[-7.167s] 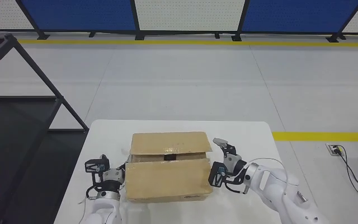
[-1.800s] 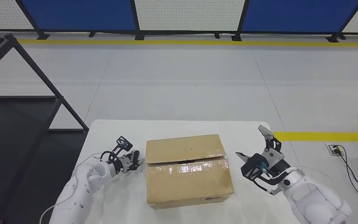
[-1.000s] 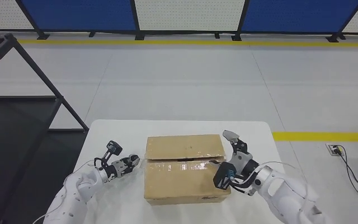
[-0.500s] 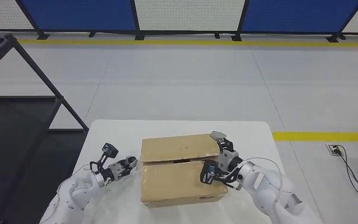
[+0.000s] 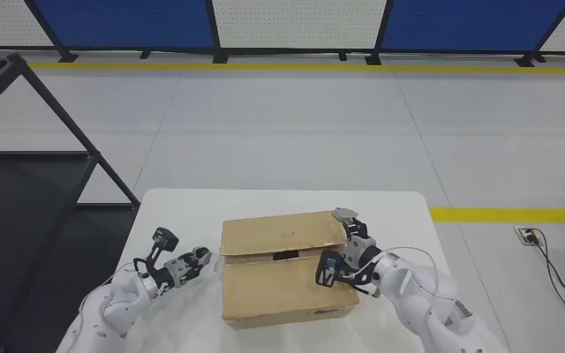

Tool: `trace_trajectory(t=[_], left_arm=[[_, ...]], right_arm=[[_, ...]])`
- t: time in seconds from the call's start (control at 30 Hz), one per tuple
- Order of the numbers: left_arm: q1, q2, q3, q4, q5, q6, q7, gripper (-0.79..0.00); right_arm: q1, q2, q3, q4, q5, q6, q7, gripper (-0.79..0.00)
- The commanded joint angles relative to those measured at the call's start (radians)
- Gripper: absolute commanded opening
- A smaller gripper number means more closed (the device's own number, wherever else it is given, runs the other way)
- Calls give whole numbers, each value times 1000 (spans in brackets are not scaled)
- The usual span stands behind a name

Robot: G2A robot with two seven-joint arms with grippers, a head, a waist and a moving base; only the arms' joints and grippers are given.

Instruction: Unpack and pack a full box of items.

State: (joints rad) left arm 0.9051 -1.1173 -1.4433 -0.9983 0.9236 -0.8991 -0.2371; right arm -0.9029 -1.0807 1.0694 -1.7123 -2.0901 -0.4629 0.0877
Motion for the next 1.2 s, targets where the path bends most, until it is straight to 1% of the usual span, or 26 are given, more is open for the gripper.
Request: trace_trajectory(t=[0.0, 0.4, 0.8, 0.97, 1.17], left_arm=[[7, 4, -8, -5, -7, 1, 2, -785], [51, 29, -67, -37, -68, -13, 4, -785], [160, 56, -157, -111, -135, -19, 59, -785], [202, 65, -193, -101, -192, -26, 78, -785], [226, 72, -213, -74, -229, -26, 89, -785]], right_arm=[[3, -2, -3, 5, -5, 1, 8, 0], [29, -15, -3, 33, -3, 1, 31, 0], [46, -24, 2, 54, 1, -5, 34, 0], [51, -28, 4, 60, 3, -7, 32, 0], [61, -31, 4, 65, -5, -15, 26, 0]])
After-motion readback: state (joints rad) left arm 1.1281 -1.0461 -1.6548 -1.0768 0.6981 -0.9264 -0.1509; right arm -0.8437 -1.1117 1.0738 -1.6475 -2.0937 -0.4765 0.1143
